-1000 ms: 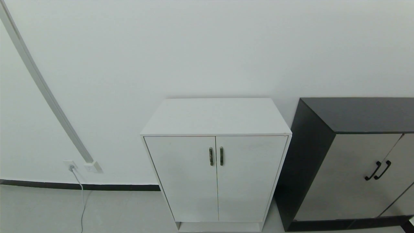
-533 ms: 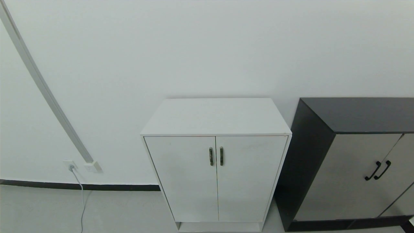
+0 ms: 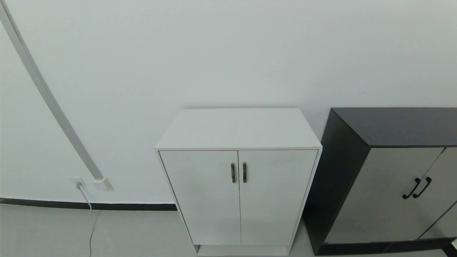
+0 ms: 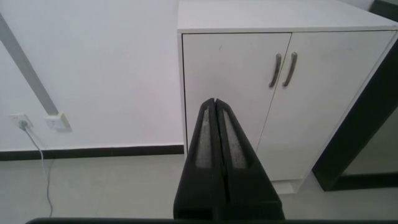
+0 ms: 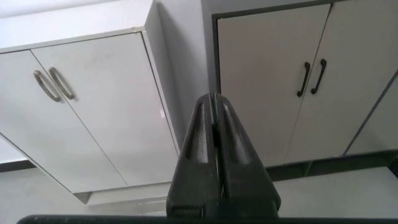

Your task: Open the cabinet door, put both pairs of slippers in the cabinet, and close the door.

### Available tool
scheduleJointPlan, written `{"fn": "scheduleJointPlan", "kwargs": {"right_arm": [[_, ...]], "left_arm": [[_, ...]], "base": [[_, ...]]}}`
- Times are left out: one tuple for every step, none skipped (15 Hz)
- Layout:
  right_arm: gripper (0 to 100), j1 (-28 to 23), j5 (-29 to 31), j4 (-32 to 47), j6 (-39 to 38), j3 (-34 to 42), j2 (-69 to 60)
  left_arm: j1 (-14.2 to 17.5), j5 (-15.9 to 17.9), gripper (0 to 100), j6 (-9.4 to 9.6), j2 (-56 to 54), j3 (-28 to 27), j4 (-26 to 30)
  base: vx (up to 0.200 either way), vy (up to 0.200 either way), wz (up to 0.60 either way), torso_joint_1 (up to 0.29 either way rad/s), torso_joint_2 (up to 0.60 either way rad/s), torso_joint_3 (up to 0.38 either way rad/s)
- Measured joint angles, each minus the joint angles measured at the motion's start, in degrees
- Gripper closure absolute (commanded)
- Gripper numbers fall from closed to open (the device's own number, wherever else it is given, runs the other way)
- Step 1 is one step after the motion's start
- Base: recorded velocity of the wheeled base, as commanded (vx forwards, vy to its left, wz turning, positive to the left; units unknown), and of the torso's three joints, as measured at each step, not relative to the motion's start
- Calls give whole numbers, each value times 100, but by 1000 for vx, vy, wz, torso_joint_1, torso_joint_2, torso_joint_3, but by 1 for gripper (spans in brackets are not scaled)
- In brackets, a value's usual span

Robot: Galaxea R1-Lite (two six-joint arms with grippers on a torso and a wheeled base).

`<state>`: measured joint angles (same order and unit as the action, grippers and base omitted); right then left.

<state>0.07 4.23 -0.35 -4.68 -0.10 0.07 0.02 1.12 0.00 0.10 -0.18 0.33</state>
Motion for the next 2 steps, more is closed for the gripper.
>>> {"fn": "scheduleJointPlan", "kwargs": {"right_arm": [[100,0,-7,0,6,0,-7],[100,0,-10,0,9,0,-17]], "left_arm": [[2,0,100,0,0,0,0],[2,0,100,0,0,0,0]], "base": [[0,0,0,0,0,0],[0,0,0,0,0,0]]}}
